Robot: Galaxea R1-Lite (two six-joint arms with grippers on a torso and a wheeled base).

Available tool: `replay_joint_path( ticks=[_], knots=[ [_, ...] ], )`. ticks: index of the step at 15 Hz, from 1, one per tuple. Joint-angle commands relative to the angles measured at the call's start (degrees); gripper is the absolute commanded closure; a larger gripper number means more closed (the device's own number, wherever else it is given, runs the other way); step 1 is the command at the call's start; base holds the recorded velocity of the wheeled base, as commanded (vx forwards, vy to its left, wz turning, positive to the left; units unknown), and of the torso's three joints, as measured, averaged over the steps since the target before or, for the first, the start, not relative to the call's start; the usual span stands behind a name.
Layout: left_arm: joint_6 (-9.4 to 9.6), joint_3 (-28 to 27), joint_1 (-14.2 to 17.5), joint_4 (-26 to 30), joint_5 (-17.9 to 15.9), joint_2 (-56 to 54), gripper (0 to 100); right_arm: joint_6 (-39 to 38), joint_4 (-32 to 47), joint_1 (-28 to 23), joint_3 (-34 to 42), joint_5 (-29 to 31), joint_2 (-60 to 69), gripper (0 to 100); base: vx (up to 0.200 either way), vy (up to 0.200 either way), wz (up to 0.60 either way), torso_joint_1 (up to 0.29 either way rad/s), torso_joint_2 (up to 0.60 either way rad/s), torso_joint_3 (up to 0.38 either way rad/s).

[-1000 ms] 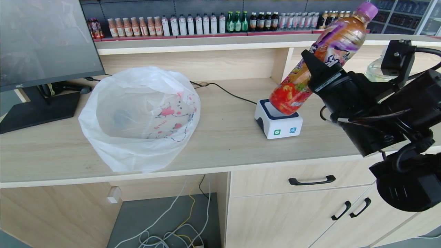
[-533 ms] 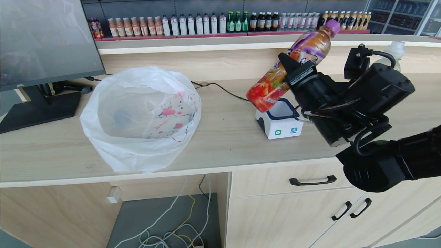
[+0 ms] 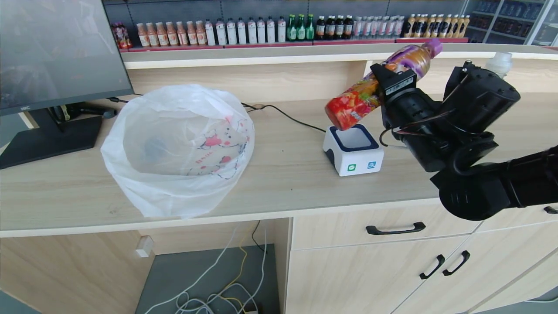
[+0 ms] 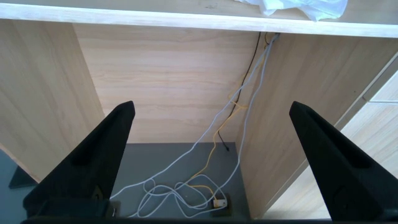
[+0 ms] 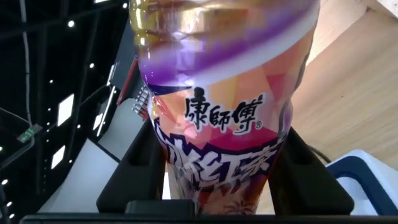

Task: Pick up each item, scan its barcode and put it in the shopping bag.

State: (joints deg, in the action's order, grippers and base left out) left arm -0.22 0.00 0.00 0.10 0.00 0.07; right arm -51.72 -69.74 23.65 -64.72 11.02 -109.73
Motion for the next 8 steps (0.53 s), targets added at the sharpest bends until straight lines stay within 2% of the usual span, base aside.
replay_joint_path(
  ticks=[1, 8],
  knots=[
    [-0.04, 0.0, 0.0, 0.0, 0.0, 0.0, 0, -1.4, 0.3, -1.9, 0.0, 0.0, -0.8, 100, 0.000, 0.000, 0.00, 0.000, 0.00, 0.000],
    [-0.13, 0.0, 0.0, 0.0, 0.0, 0.0, 0, -5.6, 1.5, -2.6, 0.9, 0.0, -1.6, 100, 0.000, 0.000, 0.00, 0.000, 0.00, 0.000]
  ],
)
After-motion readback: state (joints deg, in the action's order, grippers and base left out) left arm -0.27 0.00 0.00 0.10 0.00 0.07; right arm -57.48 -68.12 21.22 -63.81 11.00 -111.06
